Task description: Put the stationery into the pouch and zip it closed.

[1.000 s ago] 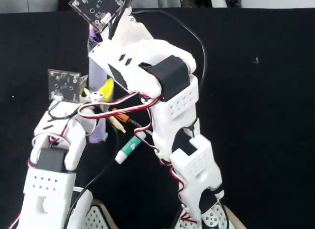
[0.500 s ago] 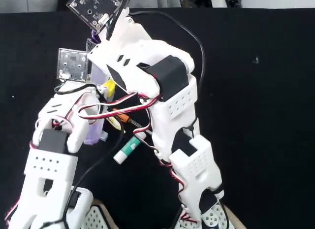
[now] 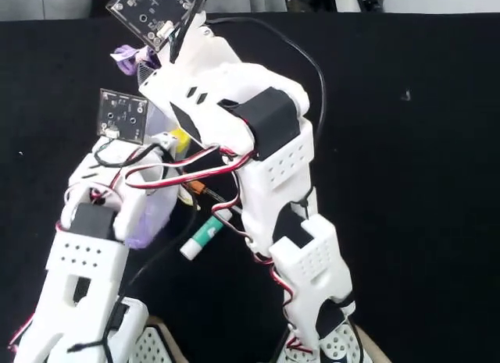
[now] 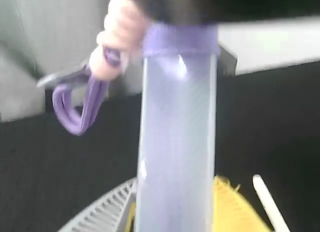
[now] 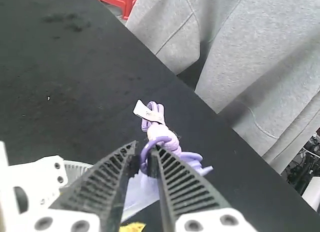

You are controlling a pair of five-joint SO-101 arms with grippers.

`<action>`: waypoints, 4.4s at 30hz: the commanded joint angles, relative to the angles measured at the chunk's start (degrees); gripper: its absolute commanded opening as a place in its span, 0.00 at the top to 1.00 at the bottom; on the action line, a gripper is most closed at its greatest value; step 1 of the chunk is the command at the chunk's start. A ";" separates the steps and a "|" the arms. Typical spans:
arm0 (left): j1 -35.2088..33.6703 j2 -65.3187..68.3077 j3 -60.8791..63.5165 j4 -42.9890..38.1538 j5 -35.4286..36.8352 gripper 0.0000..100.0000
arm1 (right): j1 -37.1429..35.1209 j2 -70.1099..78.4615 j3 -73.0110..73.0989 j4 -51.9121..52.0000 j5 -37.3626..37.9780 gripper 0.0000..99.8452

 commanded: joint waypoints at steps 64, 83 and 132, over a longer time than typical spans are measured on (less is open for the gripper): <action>2.07 -45.71 10.68 9.14 -3.34 0.97 | 38.42 5.85 5.93 0.53 -4.48 0.96; 1.98 -45.71 22.55 -7.38 3.52 0.97 | 14.77 -20.62 6.02 1.76 -3.08 0.78; -0.48 -46.24 44.18 -50.20 3.96 0.97 | 31.82 -64.66 106.59 -32.97 -9.85 0.71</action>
